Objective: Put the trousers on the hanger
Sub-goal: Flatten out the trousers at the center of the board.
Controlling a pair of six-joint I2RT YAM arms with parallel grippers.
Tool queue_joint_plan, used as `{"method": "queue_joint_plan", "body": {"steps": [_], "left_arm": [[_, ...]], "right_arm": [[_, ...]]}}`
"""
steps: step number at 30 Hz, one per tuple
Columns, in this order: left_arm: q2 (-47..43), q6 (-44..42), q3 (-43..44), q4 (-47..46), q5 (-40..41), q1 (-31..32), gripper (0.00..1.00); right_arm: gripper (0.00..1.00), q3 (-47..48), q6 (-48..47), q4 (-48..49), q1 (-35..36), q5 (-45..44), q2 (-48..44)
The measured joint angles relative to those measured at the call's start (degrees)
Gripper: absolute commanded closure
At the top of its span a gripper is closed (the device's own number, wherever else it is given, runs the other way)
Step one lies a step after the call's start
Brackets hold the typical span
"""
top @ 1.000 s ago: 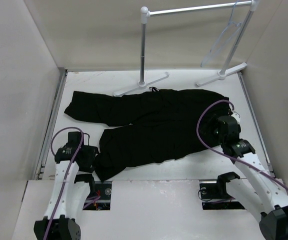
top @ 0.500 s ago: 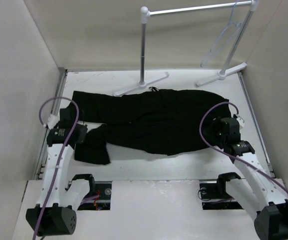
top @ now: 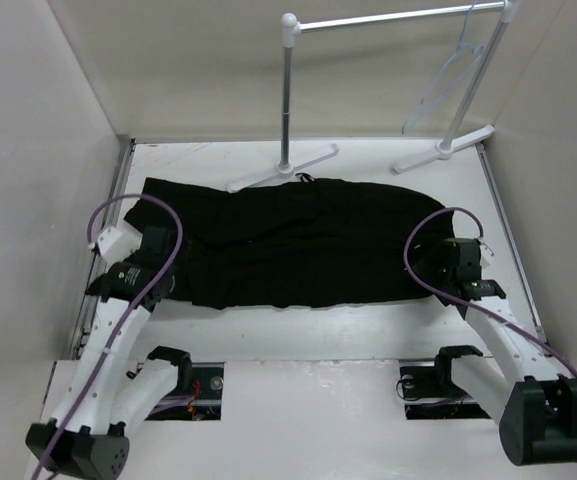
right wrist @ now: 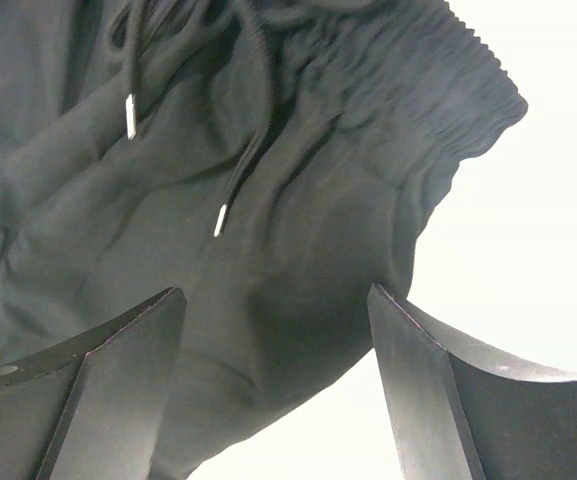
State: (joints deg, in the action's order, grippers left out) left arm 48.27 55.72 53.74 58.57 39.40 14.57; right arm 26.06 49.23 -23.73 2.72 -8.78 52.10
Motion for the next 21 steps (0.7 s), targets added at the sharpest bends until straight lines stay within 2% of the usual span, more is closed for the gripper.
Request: {"method": "queue_joint_plan", "body": {"steps": [2, 4, 6, 8, 10, 12, 15, 16, 18, 19, 21], "left_arm": [[-3.13, 2.32, -5.05, 1.77, -2.25, -5.29, 0.65], [-5.40, 3.69, -9.16, 2.47, -5.90, -11.76, 0.59], [-7.21, 4.26, -11.54, 2.56, -9.90, -18.32, 0.56], [-8.31, 4.13, -11.72, 1.75, -13.03, -22.58, 0.51], [-8.26, 3.06, -10.97, 0.17, -14.56, -24.02, 0.45], [-6.75, 1.14, -8.96, -1.53, -15.06, -23.96, 0.38], [-1.70, -0.87, -7.76, -7.13, -16.50, -23.47, 0.36], [0.35, -1.31, -7.89, -9.27, -17.46, -23.30, 0.36], [4.50, -1.90, -8.76, -13.94, -19.39, -23.30, 0.38], [6.99, -2.08, -9.42, -16.55, -20.28, -23.32, 0.40], [12.02, -2.32, -10.32, -20.85, -21.49, -23.52, 0.44]], "right_arm": [[0.21, -0.04, 0.26, -0.02, -1.79, 0.24, -0.02], [0.22, -0.04, 0.42, -0.13, -3.56, 0.22, -0.33], [0.26, -0.02, 0.52, -0.42, -4.61, -0.07, -1.03], [0.35, 0.02, 0.50, -0.94, -5.03, -0.74, -1.90], [0.39, 0.04, 0.44, -1.49, -5.46, -1.46, -2.54], [0.37, 0.04, 0.52, -1.70, -6.29, -1.99, -2.40], [0.31, 0.04, 0.76, -1.60, -7.04, -2.10, 0.00], [0.36, 0.04, 0.90, -1.60, -7.19, -2.05, 1.38], [0.61, 0.04, 1.18, -1.51, -7.37, -1.88, 4.17], [0.70, 0.04, 1.31, -1.38, -7.78, -1.68, 5.38], [0.82, 0.24, 1.84, -1.20, -9.46, -1.40, 7.69]]}}
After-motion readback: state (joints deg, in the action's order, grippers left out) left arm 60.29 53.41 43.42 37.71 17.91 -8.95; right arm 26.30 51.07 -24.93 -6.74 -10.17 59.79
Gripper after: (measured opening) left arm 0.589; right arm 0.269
